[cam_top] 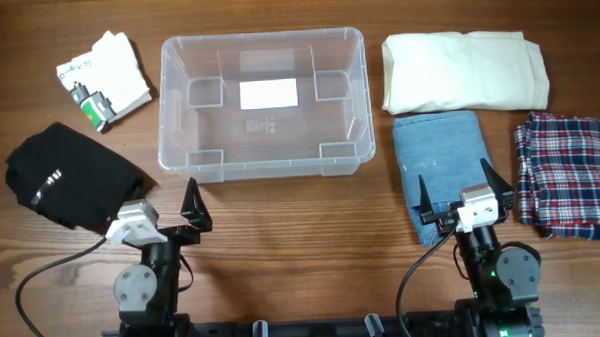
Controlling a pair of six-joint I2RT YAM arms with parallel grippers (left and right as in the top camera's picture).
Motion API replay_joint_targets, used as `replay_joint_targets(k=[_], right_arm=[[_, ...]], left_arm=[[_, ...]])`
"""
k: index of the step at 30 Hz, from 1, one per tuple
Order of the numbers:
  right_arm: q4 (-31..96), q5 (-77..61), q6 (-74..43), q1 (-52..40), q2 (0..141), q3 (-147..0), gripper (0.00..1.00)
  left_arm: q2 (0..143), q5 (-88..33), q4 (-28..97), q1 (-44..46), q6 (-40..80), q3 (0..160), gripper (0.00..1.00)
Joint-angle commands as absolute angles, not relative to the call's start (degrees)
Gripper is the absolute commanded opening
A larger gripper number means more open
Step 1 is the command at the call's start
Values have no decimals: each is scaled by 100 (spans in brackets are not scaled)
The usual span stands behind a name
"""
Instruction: Pack container
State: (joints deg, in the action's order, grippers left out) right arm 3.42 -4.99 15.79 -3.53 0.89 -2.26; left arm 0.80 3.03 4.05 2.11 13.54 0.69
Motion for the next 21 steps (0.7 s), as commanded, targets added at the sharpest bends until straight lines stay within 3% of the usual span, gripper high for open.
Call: replay_joint_targets(k=[1, 7, 10, 13, 18, 21], right_arm=[[263, -611, 1653, -340, 64, -185, 100], [-21, -891, 1505, -340, 64, -185, 100], [-486, -1319, 491, -340, 64, -185, 100], [-1002, -1155, -469, -340, 64, -185, 100], [-2438, -711, -694, -338, 64, -196, 100], [-2320, -248, -1214, -336, 84, -497, 100]], left_arm=[[45, 239, 388, 169, 1219, 34, 100], [45, 239, 388, 169, 1219, 34, 100], [45, 239, 388, 169, 1219, 34, 100], [45, 239, 388, 169, 1219, 34, 100], [45, 239, 388, 169, 1219, 34, 100], [45, 239, 388, 169, 1219, 34, 100]])
